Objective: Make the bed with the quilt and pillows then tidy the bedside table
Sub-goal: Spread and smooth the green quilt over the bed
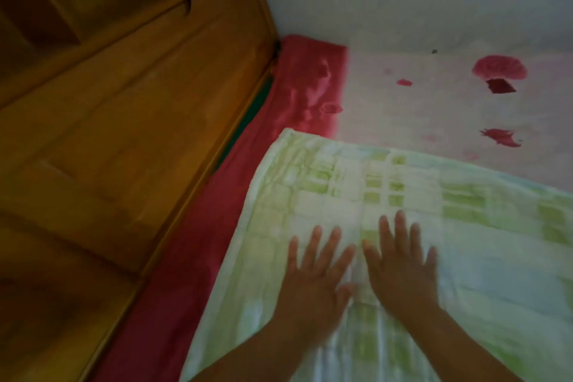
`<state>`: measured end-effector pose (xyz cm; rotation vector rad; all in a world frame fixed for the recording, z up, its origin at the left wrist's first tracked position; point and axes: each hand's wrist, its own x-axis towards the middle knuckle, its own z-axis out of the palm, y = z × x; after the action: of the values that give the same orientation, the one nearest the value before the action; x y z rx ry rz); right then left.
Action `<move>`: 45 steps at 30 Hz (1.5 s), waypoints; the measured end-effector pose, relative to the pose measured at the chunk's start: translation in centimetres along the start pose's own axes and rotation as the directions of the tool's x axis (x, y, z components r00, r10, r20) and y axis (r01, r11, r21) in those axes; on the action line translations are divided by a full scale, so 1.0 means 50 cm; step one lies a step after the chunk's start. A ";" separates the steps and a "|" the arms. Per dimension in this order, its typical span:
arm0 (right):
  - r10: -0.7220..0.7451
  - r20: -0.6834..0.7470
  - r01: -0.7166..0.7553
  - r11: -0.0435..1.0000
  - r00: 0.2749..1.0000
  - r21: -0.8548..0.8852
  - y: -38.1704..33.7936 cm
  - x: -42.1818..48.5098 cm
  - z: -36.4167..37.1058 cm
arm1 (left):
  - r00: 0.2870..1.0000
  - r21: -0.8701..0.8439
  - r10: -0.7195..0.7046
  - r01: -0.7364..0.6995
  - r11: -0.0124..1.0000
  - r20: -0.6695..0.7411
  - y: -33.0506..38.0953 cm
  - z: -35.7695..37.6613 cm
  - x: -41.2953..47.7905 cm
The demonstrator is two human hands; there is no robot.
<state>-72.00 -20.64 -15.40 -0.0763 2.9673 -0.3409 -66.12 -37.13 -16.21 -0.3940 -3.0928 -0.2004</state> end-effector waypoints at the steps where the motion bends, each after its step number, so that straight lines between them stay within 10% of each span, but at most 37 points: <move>1: -0.117 0.012 0.117 0.993 0.993 0.001 -0.031 -0.064 0.034 | 0.998 -0.014 0.056 -0.056 0.998 0.008 0.017 0.016 -0.056; 4: -0.228 0.160 0.234 0.972 0.961 -0.021 -0.044 -0.194 0.105 | 0.994 0.015 0.073 -0.074 0.997 0.078 -0.032 0.036 -0.137; 9: -0.150 0.357 0.195 0.976 0.922 -0.093 -0.065 -0.156 0.077 | 0.912 0.115 -0.381 0.367 0.923 0.149 -0.193 -0.058 -0.105; 14: -0.087 0.495 0.159 0.982 0.864 -0.105 -0.086 -0.159 0.035 | 0.825 -0.204 -0.555 0.564 0.800 0.104 -0.192 -0.121 -0.161; 19: -0.074 0.403 0.102 0.994 0.912 -0.048 -0.119 -0.214 0.011 | 0.754 -0.395 -0.654 0.621 0.678 0.062 -0.175 -0.135 -0.233; 26: -0.226 0.334 0.213 0.974 0.915 0.075 -0.159 -0.395 0.049 | 0.462 -0.375 -0.887 0.821 0.431 -0.008 -0.155 -0.125 -0.378; 33: -0.246 0.372 0.217 0.969 0.895 0.120 -0.172 -0.441 0.066 | 0.624 0.156 -0.760 0.745 0.649 0.181 -0.096 -0.094 -0.435; 38: -0.228 0.388 0.196 0.973 0.893 0.120 -0.154 -0.468 0.064 | 0.646 0.230 -0.763 0.737 0.636 0.039 -0.165 -0.126 -0.456; 41: -0.141 0.384 0.112 0.989 0.912 0.096 -0.133 -0.487 0.061 | 0.781 0.169 -0.614 0.624 0.763 -0.113 -0.115 -0.117 -0.448; 45: 0.068 0.430 -0.100 0.994 0.900 0.052 -0.089 -0.527 0.053 | 0.937 0.047 -0.270 0.267 0.963 0.220 0.047 -0.071 -0.417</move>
<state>-45.43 -23.75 -13.07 -0.0112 2.5105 -0.3661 -45.34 -40.52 -13.09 0.0128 -3.3606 -0.1415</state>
